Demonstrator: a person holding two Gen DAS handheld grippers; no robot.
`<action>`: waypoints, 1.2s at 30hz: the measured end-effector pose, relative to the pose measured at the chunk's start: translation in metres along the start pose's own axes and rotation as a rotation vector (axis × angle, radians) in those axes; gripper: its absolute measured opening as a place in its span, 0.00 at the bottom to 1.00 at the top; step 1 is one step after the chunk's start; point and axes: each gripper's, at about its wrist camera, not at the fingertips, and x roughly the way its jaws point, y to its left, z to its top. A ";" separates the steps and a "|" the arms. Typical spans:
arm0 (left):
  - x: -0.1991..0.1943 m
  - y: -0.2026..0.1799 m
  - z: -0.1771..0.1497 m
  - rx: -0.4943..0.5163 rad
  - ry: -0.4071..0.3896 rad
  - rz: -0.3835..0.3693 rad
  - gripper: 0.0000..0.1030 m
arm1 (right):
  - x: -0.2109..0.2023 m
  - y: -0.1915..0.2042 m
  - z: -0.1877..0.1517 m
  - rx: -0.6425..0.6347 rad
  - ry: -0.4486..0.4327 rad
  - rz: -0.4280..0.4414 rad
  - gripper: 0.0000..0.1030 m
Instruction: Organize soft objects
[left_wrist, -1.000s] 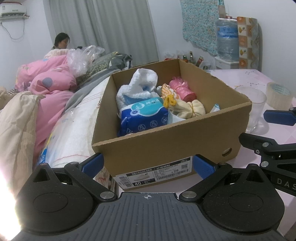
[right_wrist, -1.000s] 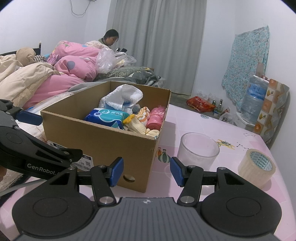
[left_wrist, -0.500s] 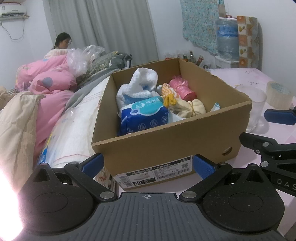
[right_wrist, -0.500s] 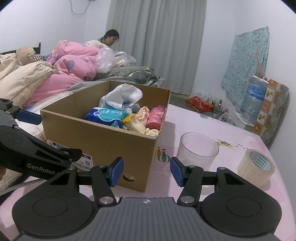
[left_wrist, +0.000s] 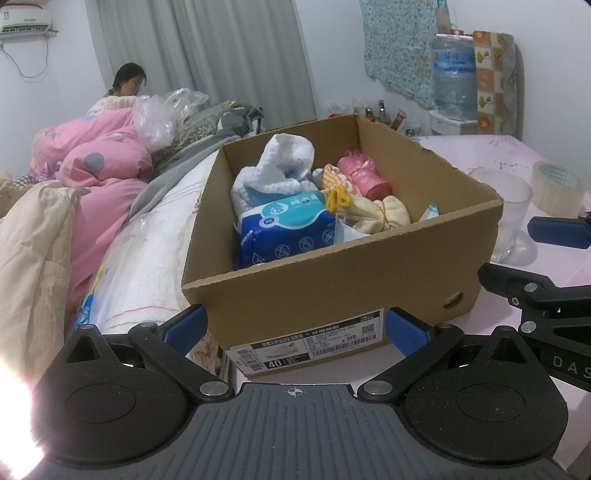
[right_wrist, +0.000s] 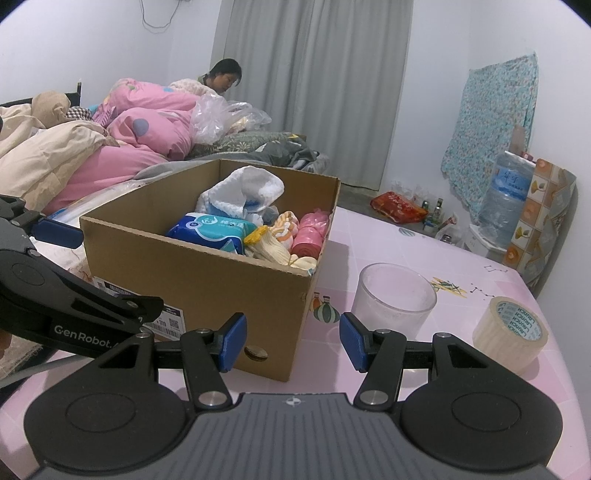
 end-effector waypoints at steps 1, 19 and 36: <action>0.000 0.000 0.000 0.001 0.001 0.000 1.00 | 0.000 0.000 0.000 -0.001 -0.001 0.000 0.34; -0.001 0.004 0.000 -0.024 -0.009 -0.009 1.00 | -0.007 -0.008 -0.004 -0.035 -0.003 0.010 0.35; 0.000 0.003 0.000 -0.017 -0.010 -0.010 1.00 | -0.005 -0.005 0.000 -0.039 -0.002 0.003 0.35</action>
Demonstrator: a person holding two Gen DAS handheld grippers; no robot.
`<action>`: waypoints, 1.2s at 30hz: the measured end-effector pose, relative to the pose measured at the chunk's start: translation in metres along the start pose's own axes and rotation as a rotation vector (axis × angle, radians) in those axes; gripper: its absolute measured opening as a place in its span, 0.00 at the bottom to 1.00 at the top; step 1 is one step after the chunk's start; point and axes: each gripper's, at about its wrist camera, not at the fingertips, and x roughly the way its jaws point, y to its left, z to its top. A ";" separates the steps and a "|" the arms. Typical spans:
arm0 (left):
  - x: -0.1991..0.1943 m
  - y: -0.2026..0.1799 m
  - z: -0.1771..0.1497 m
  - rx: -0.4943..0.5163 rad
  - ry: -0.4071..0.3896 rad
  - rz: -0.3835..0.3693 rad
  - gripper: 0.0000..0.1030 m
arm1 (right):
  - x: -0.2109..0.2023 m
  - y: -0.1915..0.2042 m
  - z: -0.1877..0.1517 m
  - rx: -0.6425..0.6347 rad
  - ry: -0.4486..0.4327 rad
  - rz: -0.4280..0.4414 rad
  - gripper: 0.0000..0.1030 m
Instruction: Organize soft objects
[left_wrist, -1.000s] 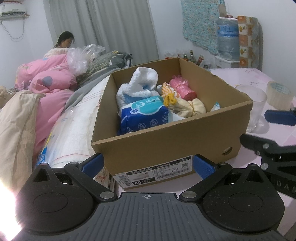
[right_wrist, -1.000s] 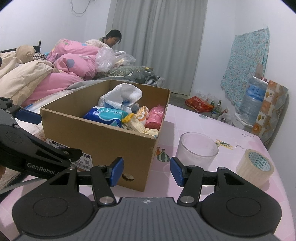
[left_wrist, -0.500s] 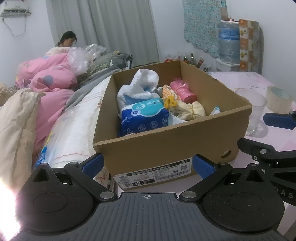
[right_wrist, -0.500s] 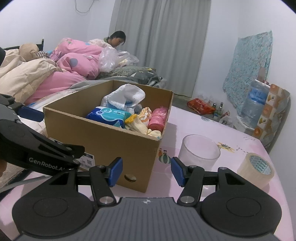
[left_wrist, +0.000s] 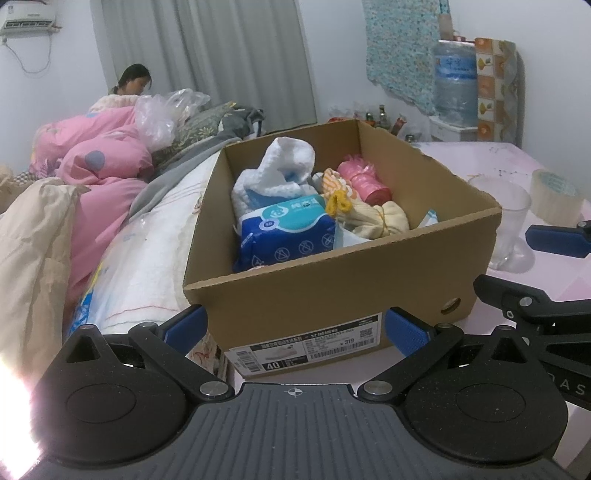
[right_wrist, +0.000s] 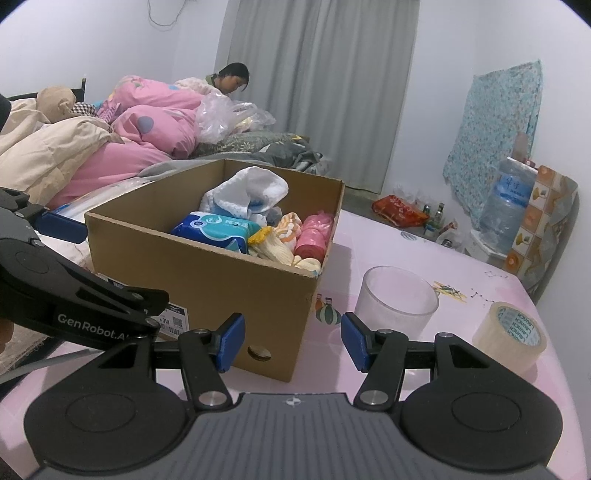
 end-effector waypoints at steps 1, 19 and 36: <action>0.000 0.000 0.000 0.001 0.000 0.000 1.00 | 0.000 0.000 0.000 0.000 0.001 0.001 0.35; 0.001 -0.002 0.000 0.008 0.002 -0.001 1.00 | 0.002 0.002 0.000 0.001 0.006 -0.001 0.35; 0.001 -0.002 0.000 0.008 0.004 -0.003 1.00 | 0.001 0.002 -0.001 -0.004 0.004 -0.004 0.35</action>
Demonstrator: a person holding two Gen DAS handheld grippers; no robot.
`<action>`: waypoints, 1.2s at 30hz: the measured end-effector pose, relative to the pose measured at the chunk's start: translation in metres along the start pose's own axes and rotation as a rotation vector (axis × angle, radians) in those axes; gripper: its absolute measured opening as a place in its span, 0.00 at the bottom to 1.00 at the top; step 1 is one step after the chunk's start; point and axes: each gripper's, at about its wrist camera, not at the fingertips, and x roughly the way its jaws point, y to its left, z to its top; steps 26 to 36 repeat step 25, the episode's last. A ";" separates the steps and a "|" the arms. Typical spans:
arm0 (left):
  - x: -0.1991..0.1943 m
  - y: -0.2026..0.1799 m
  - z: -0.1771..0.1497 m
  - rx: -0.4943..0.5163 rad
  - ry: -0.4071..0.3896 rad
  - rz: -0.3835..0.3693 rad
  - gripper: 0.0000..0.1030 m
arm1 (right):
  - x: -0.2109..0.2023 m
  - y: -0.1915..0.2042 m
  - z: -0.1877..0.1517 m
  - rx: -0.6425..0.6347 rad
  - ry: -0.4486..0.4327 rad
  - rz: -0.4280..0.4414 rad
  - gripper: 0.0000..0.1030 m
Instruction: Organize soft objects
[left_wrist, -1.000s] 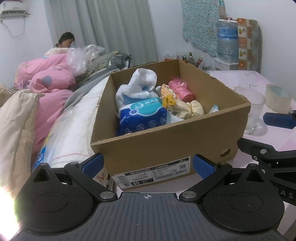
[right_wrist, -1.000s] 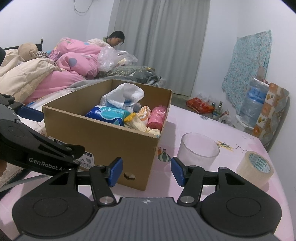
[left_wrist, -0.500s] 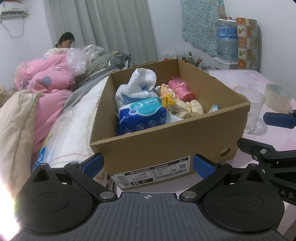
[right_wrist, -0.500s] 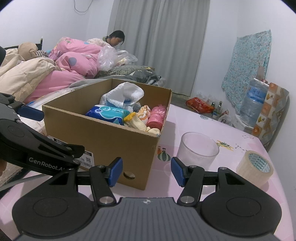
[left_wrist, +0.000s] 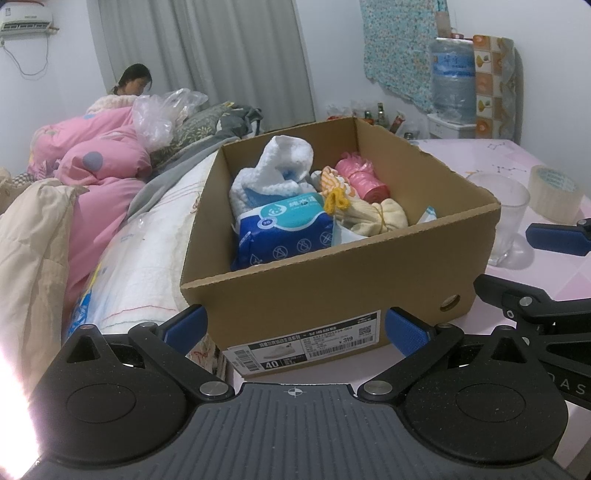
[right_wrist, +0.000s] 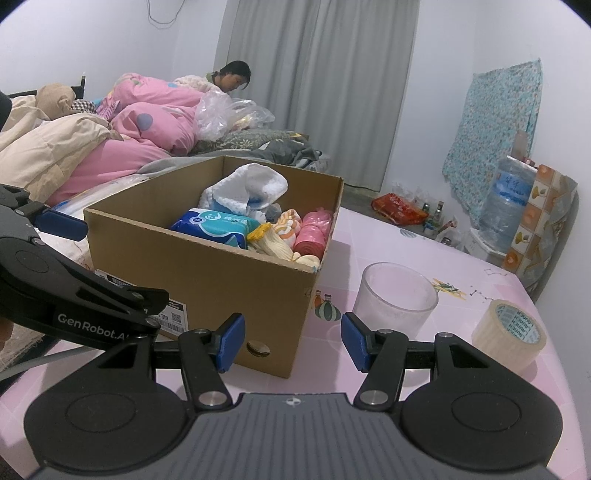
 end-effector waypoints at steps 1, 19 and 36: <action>0.000 0.000 0.000 0.000 0.000 0.001 1.00 | 0.000 0.000 -0.001 -0.001 0.000 -0.001 0.35; -0.001 0.003 -0.001 -0.020 -0.003 -0.010 1.00 | 0.000 0.000 0.000 -0.013 -0.003 -0.001 0.35; 0.000 0.003 0.000 -0.022 0.015 -0.016 1.00 | -0.002 -0.001 0.001 -0.010 -0.004 0.004 0.35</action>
